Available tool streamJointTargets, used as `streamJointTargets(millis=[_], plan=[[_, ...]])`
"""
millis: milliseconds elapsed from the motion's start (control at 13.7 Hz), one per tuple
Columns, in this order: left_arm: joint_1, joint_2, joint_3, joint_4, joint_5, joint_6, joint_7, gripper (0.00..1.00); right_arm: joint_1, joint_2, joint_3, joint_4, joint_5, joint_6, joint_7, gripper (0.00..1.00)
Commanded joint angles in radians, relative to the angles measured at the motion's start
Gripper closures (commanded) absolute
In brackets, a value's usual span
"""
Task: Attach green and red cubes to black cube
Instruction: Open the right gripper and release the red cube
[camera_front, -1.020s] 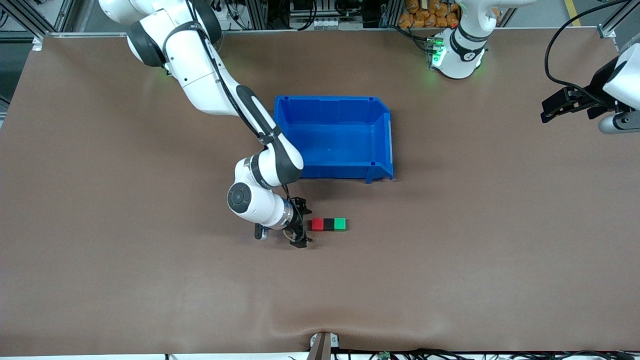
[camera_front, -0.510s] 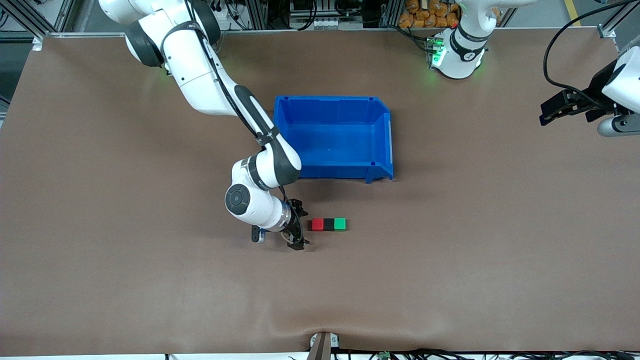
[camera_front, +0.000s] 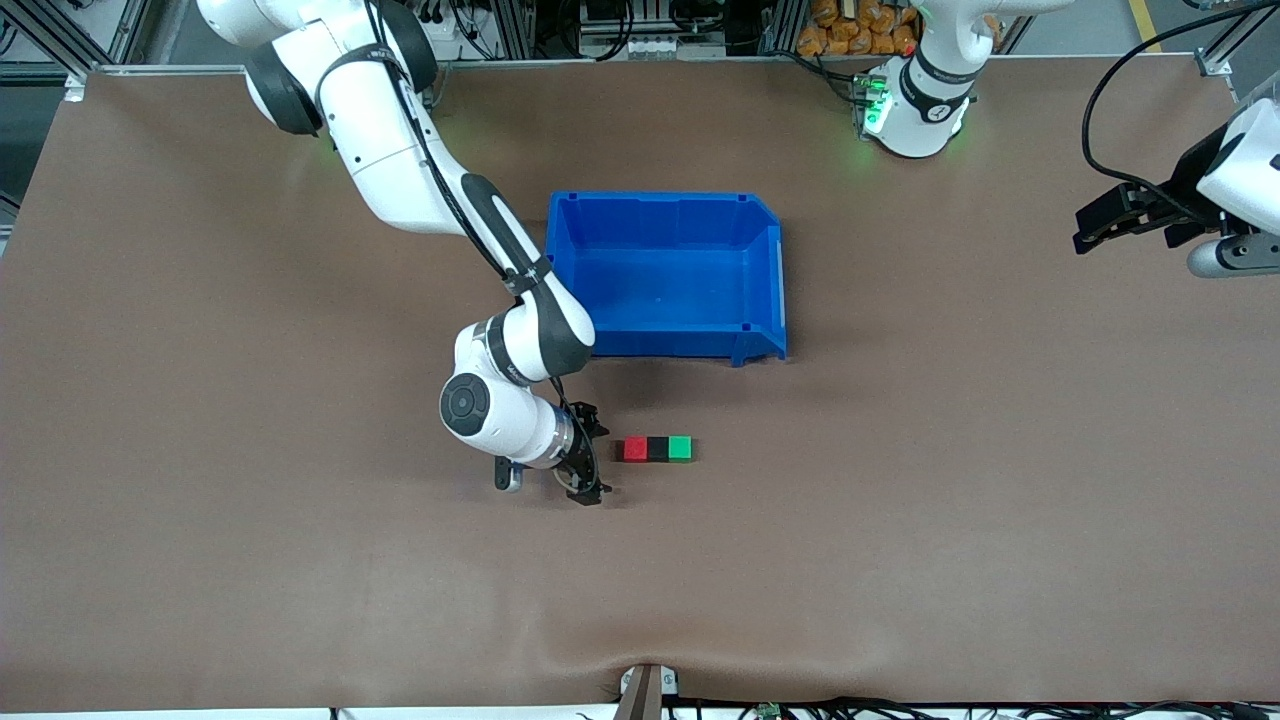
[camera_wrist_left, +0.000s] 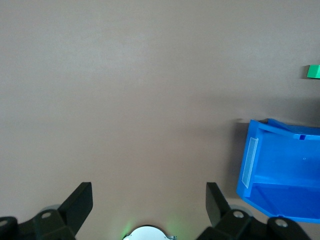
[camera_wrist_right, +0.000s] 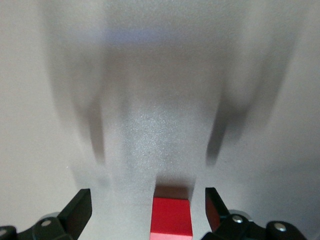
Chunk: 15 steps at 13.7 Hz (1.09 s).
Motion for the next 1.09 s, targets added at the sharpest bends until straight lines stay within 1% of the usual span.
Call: streamJointTargets(millis=[0, 219, 874, 1020], plan=[[0.000, 0.004, -0.001, 0.009, -0.011, 0.003, 0.021, 0.00, -0.020, -0.016, 0.009, 0.005, -0.028, -0.029, -0.019, 0.00], [0.000, 0.004, -0.001, 0.010, -0.011, 0.003, 0.021, 0.00, -0.031, -0.017, 0.006, 0.014, -0.048, -0.067, -0.027, 0.00], [0.003, 0.001, -0.002, 0.010, -0.011, 0.003, 0.021, 0.00, -0.083, -0.033, 0.003, 0.030, -0.050, -0.173, -0.119, 0.00], [0.005, 0.003, -0.002, 0.010, -0.011, 0.003, 0.021, 0.00, -0.094, -0.045, 0.004, 0.030, -0.071, -0.184, -0.136, 0.00]])
